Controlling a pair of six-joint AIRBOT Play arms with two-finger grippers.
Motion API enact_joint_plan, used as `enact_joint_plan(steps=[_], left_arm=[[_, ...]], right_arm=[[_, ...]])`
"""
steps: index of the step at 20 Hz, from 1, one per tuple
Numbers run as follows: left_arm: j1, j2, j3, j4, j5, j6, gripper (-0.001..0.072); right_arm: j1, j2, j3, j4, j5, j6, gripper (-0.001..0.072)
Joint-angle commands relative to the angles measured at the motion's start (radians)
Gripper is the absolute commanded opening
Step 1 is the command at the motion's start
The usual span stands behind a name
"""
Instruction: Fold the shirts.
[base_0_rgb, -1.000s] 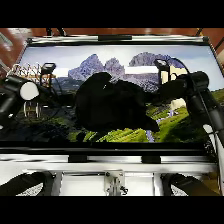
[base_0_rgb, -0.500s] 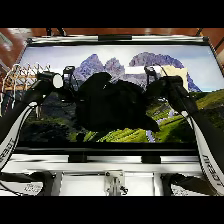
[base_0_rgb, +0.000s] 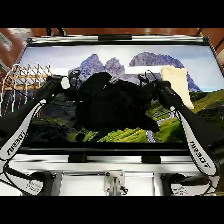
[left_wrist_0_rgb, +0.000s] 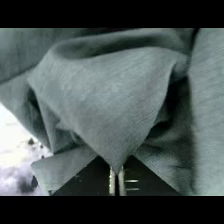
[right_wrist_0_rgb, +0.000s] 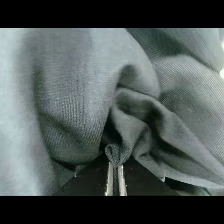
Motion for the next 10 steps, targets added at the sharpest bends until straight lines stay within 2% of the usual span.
enact_joint_plan(steps=[1,4,7,8,10], left_arm=[[0.005,0.036,0.092,0.003,0.006,0.090,0.0066],[0.004,0.131,0.317,0.011,0.029,0.186,0.0066],[0.004,0.232,0.619,0.011,0.081,0.213,0.0066],[0.004,0.276,0.697,0.011,0.143,0.213,0.0066],[0.004,0.409,0.704,0.010,0.347,0.209,0.0066]], right_arm=[[0.000,0.032,0.097,-0.020,0.021,-0.123,0.0082],[0.000,0.127,0.304,-0.101,0.042,-0.239,0.0082],[0.000,0.239,0.532,-0.166,0.168,-0.248,0.0082],[0.000,0.276,0.596,-0.167,0.235,-0.248,0.0082],[0.000,0.340,0.678,-0.162,0.355,-0.248,0.0081]])
